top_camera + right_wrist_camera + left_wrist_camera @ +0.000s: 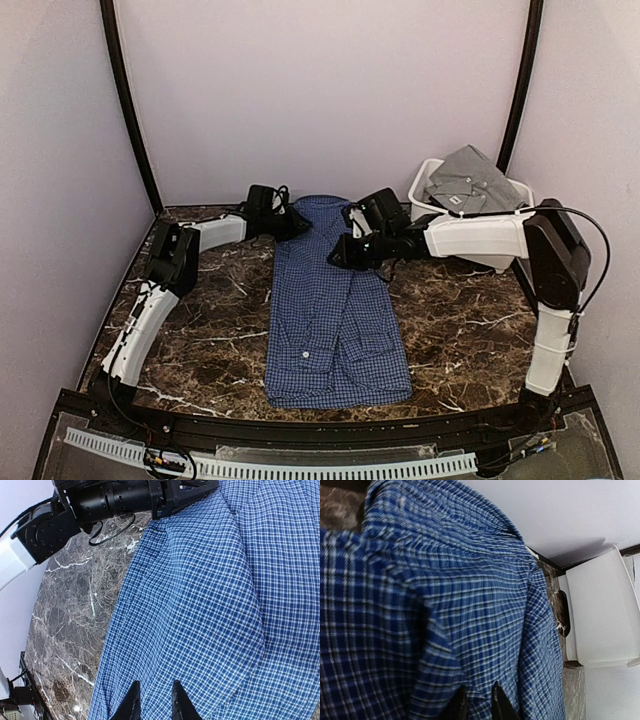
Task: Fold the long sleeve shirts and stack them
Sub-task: Smooth out the rectangle-folded shirt at the center of the board.
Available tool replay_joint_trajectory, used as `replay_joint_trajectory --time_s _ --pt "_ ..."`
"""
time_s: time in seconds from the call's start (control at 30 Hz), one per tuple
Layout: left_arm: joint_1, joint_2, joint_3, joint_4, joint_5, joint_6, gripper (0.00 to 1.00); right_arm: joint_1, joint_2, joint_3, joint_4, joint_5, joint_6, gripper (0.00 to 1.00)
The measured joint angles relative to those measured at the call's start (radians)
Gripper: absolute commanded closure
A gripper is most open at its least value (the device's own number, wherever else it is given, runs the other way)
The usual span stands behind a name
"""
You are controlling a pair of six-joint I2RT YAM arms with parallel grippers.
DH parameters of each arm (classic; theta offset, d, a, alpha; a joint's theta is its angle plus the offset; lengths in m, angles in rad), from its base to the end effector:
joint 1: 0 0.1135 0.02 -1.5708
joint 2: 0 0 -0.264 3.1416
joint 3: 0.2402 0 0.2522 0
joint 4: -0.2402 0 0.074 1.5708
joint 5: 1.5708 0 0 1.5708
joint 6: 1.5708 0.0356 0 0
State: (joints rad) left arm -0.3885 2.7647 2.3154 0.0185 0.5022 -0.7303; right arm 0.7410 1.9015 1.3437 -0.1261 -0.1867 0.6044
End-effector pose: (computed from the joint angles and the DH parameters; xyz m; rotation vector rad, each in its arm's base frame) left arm 0.5560 -0.2461 0.1144 -0.0171 2.1594 -1.1881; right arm 0.3126 0.2950 0.2156 -0.2713 2.3964 0.8895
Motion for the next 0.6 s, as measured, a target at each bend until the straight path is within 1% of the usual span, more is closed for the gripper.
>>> replay_joint_trajectory --time_s 0.17,0.23,0.43,0.6 --pt "0.016 0.024 0.034 0.006 0.000 -0.039 0.82 -0.016 0.115 0.119 0.017 -0.021 -0.002 0.81" --pt "0.021 0.032 0.044 0.006 0.003 -0.043 0.80 -0.023 0.171 0.171 0.025 -0.028 -0.002 0.81" --pt "0.028 0.035 0.051 -0.007 0.027 -0.016 0.73 -0.063 0.359 0.314 0.045 -0.077 0.007 0.82" --pt "0.031 0.012 0.051 -0.051 0.055 0.039 0.66 -0.101 0.467 0.369 0.055 -0.117 0.025 0.82"
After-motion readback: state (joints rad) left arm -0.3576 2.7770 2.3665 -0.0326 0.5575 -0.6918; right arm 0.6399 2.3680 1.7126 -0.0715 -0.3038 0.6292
